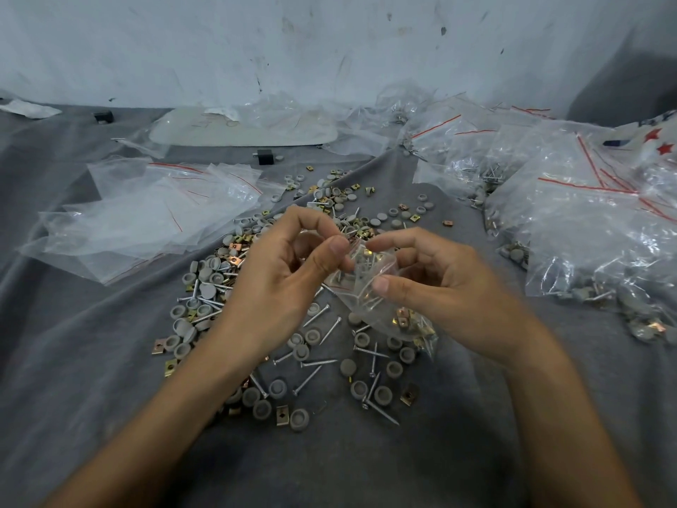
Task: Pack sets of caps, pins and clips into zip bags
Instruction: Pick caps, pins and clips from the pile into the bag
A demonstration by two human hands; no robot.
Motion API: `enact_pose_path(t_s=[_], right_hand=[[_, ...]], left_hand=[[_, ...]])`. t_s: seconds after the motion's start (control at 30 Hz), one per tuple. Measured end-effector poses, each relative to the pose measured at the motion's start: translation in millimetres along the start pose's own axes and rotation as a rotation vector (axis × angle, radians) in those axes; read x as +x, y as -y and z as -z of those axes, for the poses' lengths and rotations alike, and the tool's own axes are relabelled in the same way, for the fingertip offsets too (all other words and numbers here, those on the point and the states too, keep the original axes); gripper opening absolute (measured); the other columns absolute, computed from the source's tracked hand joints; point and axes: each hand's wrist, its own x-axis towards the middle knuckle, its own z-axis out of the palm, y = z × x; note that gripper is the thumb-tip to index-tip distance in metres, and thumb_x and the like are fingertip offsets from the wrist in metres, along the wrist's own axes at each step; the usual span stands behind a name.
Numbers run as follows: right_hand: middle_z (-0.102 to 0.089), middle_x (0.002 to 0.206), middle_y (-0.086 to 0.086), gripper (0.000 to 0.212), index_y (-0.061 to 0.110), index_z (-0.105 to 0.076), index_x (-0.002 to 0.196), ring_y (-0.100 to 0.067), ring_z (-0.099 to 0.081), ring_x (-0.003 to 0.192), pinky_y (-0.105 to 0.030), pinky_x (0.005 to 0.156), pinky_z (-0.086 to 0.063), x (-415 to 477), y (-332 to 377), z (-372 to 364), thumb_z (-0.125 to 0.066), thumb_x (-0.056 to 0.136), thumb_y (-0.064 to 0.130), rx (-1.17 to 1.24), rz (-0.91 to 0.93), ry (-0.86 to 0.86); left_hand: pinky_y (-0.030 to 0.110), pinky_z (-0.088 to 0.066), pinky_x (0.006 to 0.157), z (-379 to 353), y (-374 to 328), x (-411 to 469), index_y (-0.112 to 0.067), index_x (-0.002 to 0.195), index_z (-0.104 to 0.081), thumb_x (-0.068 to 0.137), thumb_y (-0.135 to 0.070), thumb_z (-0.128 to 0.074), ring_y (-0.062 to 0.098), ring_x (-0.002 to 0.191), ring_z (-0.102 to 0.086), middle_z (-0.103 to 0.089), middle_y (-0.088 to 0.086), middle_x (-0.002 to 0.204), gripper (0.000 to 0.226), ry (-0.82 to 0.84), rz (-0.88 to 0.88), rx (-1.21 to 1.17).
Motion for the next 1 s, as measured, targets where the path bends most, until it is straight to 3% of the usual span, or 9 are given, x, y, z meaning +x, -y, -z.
enact_pose_path(t_s=[0.13,0.27,0.4,0.47,0.53,0.6,0.73,0.87,1.0], right_hand=[[-0.066,0.102,-0.017,0.034,0.041,-0.07,0.116,-0.046,-0.062,0.091,-0.055,0.076,-0.056,0,1,-1,-0.078,0.083,0.033,0.01,0.005,0.005],[-0.067,0.101,-0.018,0.034,0.038,-0.071,0.115,-0.046,-0.062,0.09,-0.055,0.079,-0.055,0,-1,1,-0.078,0.082,0.032,0.022,0.019,-0.018],[-0.067,0.097,-0.017,0.035,0.034,-0.071,0.117,-0.044,-0.062,0.086,-0.055,0.077,-0.055,-1,-1,4,-0.078,0.082,0.033,0.031,0.041,-0.06],[-0.068,0.089,-0.008,0.037,0.032,-0.071,0.118,-0.035,-0.063,0.078,-0.041,0.065,-0.058,-2,0,7,-0.076,0.081,0.031,0.035,0.045,-0.094],[-0.065,0.079,0.007,0.038,0.026,-0.071,0.118,-0.011,-0.061,0.069,-0.019,0.06,-0.052,-2,1,9,-0.075,0.08,0.027,0.062,0.047,-0.123],[-0.063,0.075,0.014,0.038,0.022,-0.07,0.118,-0.003,-0.058,0.066,-0.014,0.06,-0.049,-2,1,10,-0.075,0.08,0.023,0.082,0.047,-0.132],[-0.066,0.083,0.002,0.043,0.026,-0.07,0.119,-0.01,-0.061,0.073,-0.019,0.066,-0.052,-4,1,13,-0.077,0.077,0.024,0.098,0.044,-0.101],[-0.071,0.085,0.005,0.045,0.034,-0.068,0.12,-0.01,-0.065,0.078,-0.021,0.073,-0.054,-5,1,21,-0.081,0.077,0.028,0.198,0.087,-0.144],[-0.073,0.085,0.0,0.053,0.025,-0.063,0.126,-0.013,-0.066,0.078,-0.024,0.077,-0.054,-6,0,26,-0.078,0.076,0.033,0.28,0.113,-0.214]], left_hand=[[0.034,-0.055,0.076,-1,-1,1,-0.036,0.095,-0.063,0.095,-0.04,-0.066,0.019,0.096,-0.069,-0.073,0.001,0.105,0.005,-0.013,-0.029,0.082],[0.017,-0.044,0.061,8,2,4,-0.034,0.09,-0.064,0.093,-0.038,-0.068,0.002,0.07,-0.051,-0.062,-0.018,0.08,0.007,-0.131,-0.051,0.184],[0.014,-0.043,0.064,19,12,6,-0.031,0.089,-0.066,0.091,-0.029,-0.071,0.002,0.07,-0.052,-0.06,-0.019,0.075,0.005,-0.205,0.037,0.282],[0.013,-0.043,0.066,20,16,6,-0.031,0.09,-0.067,0.089,-0.027,-0.07,0.001,0.073,-0.055,-0.063,-0.02,0.078,0.005,-0.21,0.076,0.312],[0.014,-0.043,0.069,20,19,5,-0.034,0.095,-0.066,0.091,-0.027,-0.07,0.002,0.077,-0.058,-0.065,-0.021,0.086,0.009,-0.218,0.101,0.395],[0.016,-0.041,0.068,22,21,4,-0.036,0.098,-0.064,0.093,-0.027,-0.07,0.002,0.08,-0.06,-0.066,-0.019,0.09,0.012,-0.216,0.108,0.521],[0.008,-0.037,0.062,19,23,1,-0.033,0.092,-0.066,0.093,-0.029,-0.069,-0.006,0.078,-0.057,-0.064,-0.017,0.08,0.005,-0.049,0.123,0.755],[0.02,-0.036,0.063,17,25,0,-0.03,0.09,-0.066,0.095,-0.031,-0.067,-0.001,0.079,-0.055,-0.063,-0.015,0.082,0.005,0.027,0.14,0.903],[0.027,-0.042,0.07,20,26,2,-0.028,0.089,-0.066,0.095,-0.03,-0.066,0.004,0.084,-0.057,-0.064,-0.015,0.087,0.006,-0.005,0.143,0.901]])
